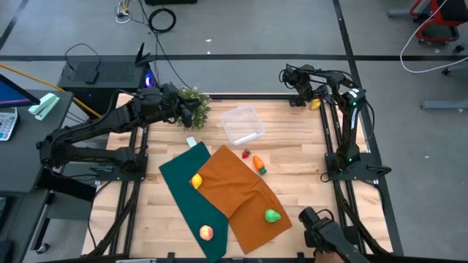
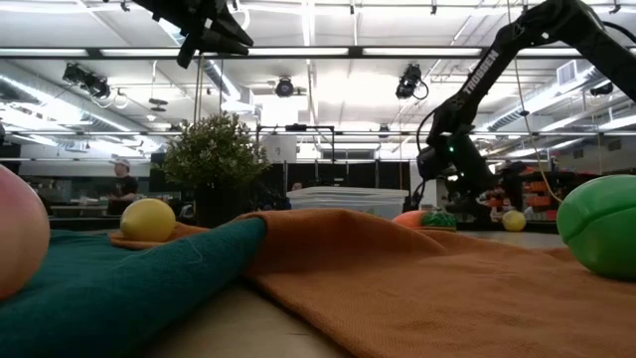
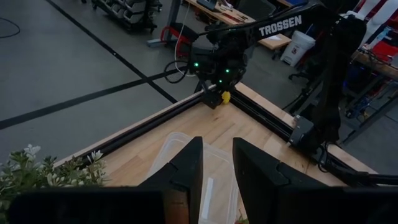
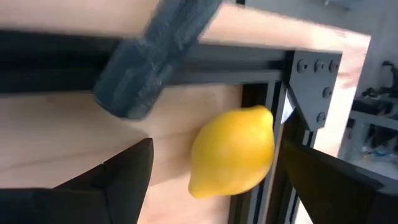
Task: Pick and placing Produce into tupperware
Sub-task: Put the top yellow lemon into the transparent bin
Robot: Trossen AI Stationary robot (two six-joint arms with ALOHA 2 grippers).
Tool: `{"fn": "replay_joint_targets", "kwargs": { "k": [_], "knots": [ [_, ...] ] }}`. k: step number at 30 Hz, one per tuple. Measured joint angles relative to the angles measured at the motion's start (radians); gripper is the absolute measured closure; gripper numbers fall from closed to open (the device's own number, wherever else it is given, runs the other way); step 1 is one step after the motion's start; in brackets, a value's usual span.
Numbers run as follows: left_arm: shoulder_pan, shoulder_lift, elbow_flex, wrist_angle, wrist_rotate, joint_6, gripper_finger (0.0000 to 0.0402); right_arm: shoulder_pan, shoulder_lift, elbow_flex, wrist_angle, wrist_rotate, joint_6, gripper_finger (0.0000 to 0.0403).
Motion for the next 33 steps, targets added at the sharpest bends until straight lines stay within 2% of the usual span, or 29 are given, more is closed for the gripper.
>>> {"fn": "replay_joint_targets", "kwargs": {
  "k": [11,15,19,33],
  "knots": [
    [0.000,0.000,0.000,-0.002,0.003,-0.019,0.0308,0.003,0.000,-0.009,0.001,0.014,-0.018,0.0100],
    [0.000,0.000,0.000,-0.002,0.003,-0.019,0.0310,0.003,0.000,-0.009,-0.004,-0.014,-0.013,0.0117],
    [0.000,0.000,0.000,-0.002,0.003,-0.018,0.0308,-0.029,-0.006,-0.032,-0.014,-0.089,0.063,0.0139],
    [0.000,0.000,0.000,-0.002,0.004,0.020,0.0308,-0.021,-0.003,-0.037,0.005,-0.101,0.076,0.0186]
  ]
}}
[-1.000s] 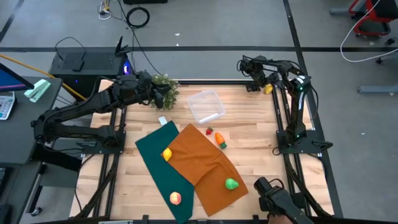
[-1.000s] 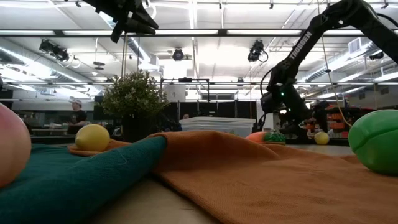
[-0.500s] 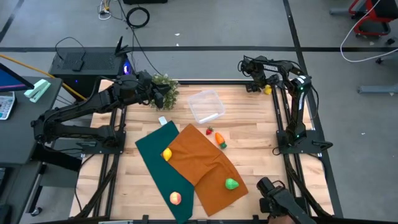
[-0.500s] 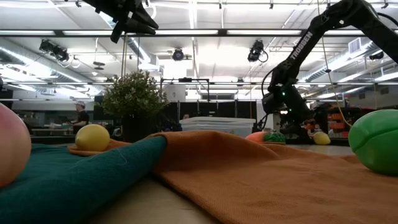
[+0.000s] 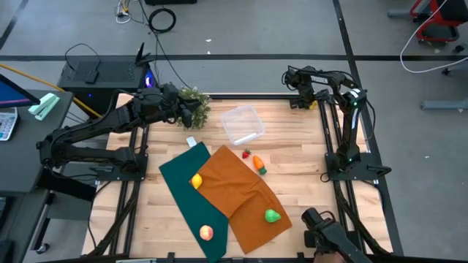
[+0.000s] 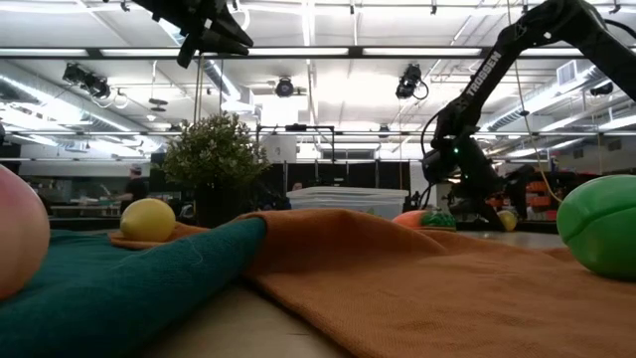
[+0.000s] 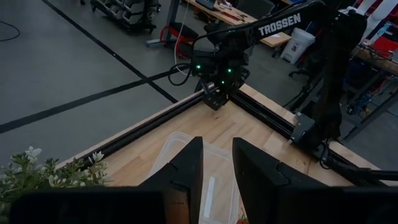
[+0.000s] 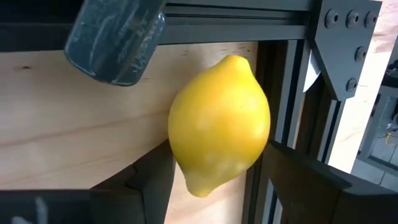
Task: Pick and placing Produce into tupperware
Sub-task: Put the top yellow lemon into the transparent bin
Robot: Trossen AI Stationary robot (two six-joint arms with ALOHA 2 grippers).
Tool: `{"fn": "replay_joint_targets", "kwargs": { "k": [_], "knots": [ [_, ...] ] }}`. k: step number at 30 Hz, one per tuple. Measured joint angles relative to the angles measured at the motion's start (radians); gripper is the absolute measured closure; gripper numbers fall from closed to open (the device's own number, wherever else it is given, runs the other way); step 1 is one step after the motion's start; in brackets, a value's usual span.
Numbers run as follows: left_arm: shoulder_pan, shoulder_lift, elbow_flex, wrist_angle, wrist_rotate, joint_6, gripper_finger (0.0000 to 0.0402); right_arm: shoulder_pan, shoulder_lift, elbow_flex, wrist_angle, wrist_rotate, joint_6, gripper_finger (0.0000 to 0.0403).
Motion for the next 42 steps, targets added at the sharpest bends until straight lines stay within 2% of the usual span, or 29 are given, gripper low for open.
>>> {"fn": "replay_joint_targets", "kwargs": {
  "k": [6,15,25,42],
  "knots": [
    [0.000,0.000,0.000,0.000,0.000,0.000,0.0306,-0.002,0.000,0.000,0.009,0.000,0.008,0.0196],
    [0.000,0.000,0.000,0.000,0.000,-0.001,0.0306,-0.010,0.001,0.003,0.015,-0.013,0.001,0.0189],
    [0.000,0.000,0.000,0.000,0.000,-0.001,0.0306,-0.018,0.000,0.006,0.052,-0.027,-0.017,0.0270],
    [0.000,0.000,0.000,0.000,0.000,0.006,0.0307,-0.007,0.005,0.007,0.051,-0.021,-0.045,0.0288]
  ]
}}
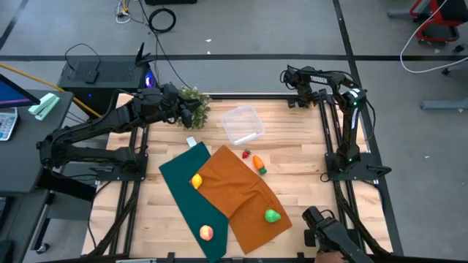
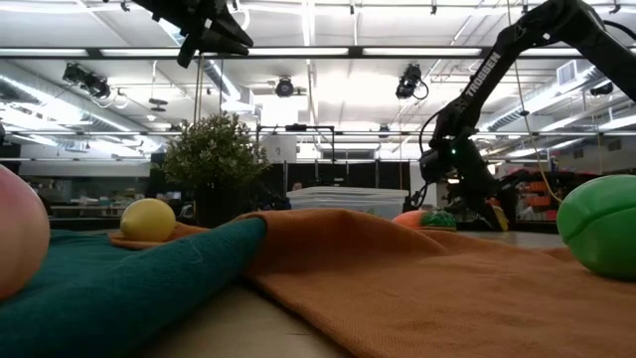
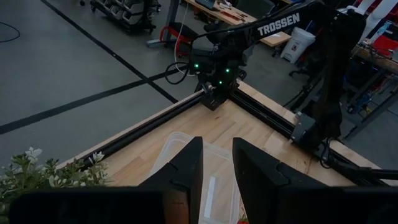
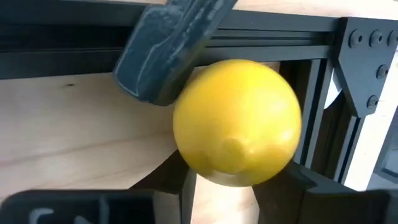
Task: Pick and placing Produce into tupperware
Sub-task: Put the top yellow lemon into the transparent bin
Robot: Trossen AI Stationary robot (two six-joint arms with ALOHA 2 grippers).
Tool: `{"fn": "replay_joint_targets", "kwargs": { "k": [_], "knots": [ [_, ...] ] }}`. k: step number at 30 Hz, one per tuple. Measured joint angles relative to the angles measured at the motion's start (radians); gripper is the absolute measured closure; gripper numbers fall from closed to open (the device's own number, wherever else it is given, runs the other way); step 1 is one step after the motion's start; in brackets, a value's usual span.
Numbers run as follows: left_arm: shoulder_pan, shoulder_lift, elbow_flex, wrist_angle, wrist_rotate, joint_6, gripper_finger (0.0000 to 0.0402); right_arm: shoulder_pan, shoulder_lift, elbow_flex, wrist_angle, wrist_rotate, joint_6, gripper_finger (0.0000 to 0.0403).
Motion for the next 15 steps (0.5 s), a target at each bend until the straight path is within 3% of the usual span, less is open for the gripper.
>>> {"fn": "replay_joint_targets", "kwargs": {
  "k": [6,15],
  "knots": [
    [0.000,0.000,0.000,0.000,0.000,0.001,0.0306,-0.002,0.001,0.015,-0.001,0.004,-0.023,0.0262],
    [0.000,0.000,0.000,0.000,0.000,0.001,0.0306,-0.003,-0.001,0.018,-0.022,0.007,-0.033,0.0180]
  ]
}}
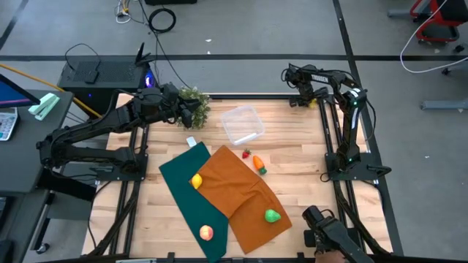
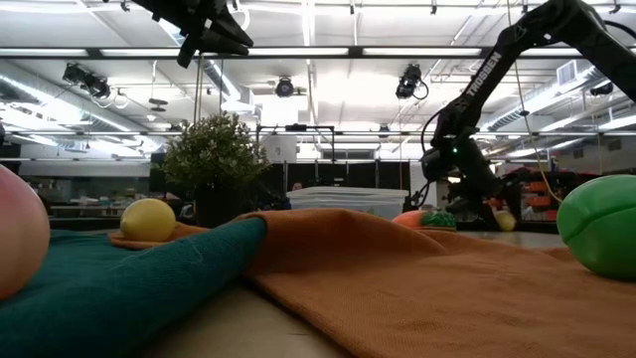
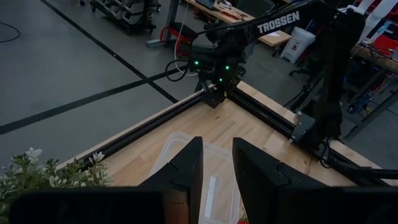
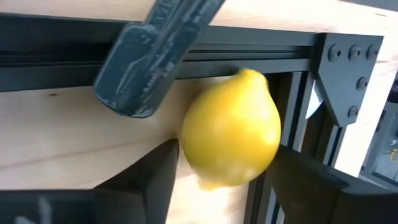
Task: Pick and placing Produce into tupperware
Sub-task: Put the top yellow lemon into the transparent bin
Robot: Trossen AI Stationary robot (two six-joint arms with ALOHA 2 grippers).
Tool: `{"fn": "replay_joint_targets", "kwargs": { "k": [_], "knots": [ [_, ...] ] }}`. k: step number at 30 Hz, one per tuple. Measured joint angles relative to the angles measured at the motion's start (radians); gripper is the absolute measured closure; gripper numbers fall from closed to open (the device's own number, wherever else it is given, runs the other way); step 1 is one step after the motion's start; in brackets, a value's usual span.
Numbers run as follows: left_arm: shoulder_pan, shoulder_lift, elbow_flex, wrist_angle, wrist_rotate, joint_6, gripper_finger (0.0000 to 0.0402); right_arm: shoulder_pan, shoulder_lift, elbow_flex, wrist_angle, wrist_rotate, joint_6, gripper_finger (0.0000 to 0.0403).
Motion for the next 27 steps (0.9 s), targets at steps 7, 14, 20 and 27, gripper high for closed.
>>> {"fn": "replay_joint_targets", "kwargs": {
  "k": [7,14,20,27],
  "knots": [
    [0.000,0.000,0.000,0.000,0.000,0.002,0.0306,-0.022,-0.003,0.000,0.006,-0.017,0.000,0.0150],
    [0.000,0.000,0.000,0.000,0.000,0.002,0.0306,-0.053,-0.005,0.000,0.021,-0.052,0.004,0.0158],
    [0.001,0.000,0.000,0.000,0.000,0.002,0.0308,-0.061,-0.006,0.000,0.045,-0.061,0.003,0.0161],
    [0.001,0.000,0.000,0.000,0.000,0.002,0.0307,-0.062,-0.005,0.000,0.069,-0.057,0.027,0.0163]
  ]
}}
